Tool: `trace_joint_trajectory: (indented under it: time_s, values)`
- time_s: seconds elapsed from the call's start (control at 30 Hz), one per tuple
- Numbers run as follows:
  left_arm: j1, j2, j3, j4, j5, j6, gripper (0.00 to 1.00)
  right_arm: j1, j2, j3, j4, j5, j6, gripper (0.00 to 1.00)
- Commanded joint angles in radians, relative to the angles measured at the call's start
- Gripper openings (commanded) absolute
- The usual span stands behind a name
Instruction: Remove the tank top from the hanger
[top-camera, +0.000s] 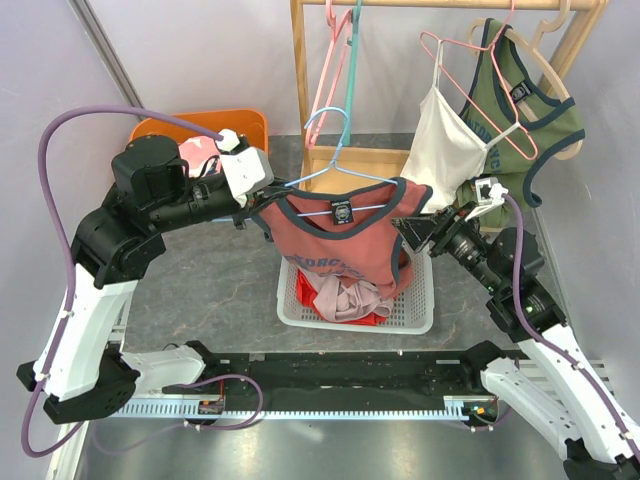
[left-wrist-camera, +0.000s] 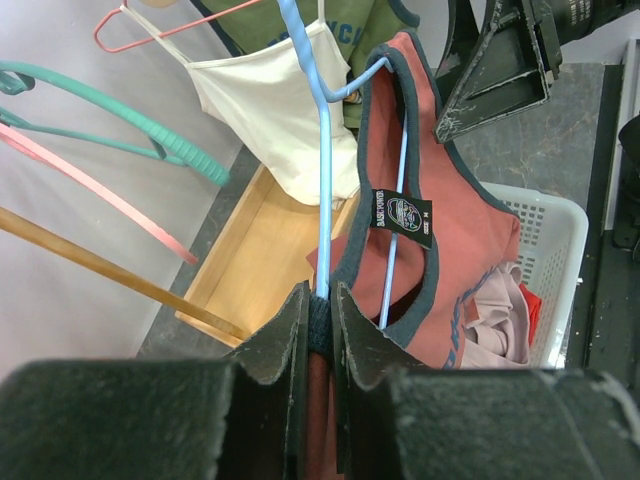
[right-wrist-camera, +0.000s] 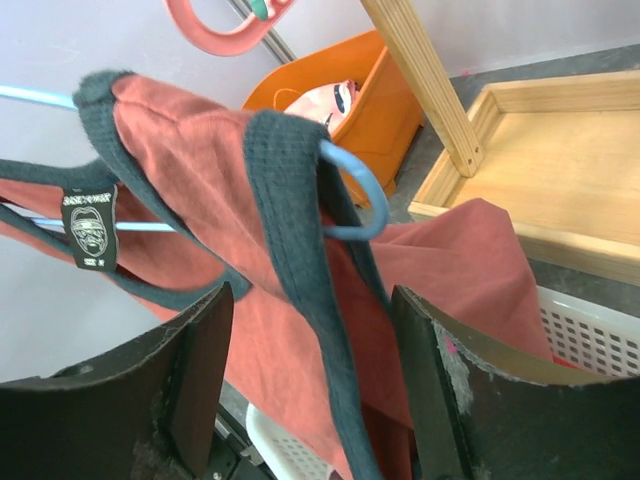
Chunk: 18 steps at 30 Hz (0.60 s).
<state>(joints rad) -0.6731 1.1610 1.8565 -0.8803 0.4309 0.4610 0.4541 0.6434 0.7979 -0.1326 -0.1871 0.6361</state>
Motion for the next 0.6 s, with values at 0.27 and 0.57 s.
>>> trace_joint_trajectory:
  time_s: [0.27, 0.57]
  values:
    - [0.018, -0.007, 0.015, 0.063, 0.054, -0.042, 0.02, -0.002, -0.004, 0.067, 0.084, -0.075, 0.014, 0.09]
    - [0.018, -0.012, -0.002, 0.060, 0.043, -0.016, 0.02, -0.002, -0.062, 0.240, -0.134, 0.038, -0.104, 0.00]
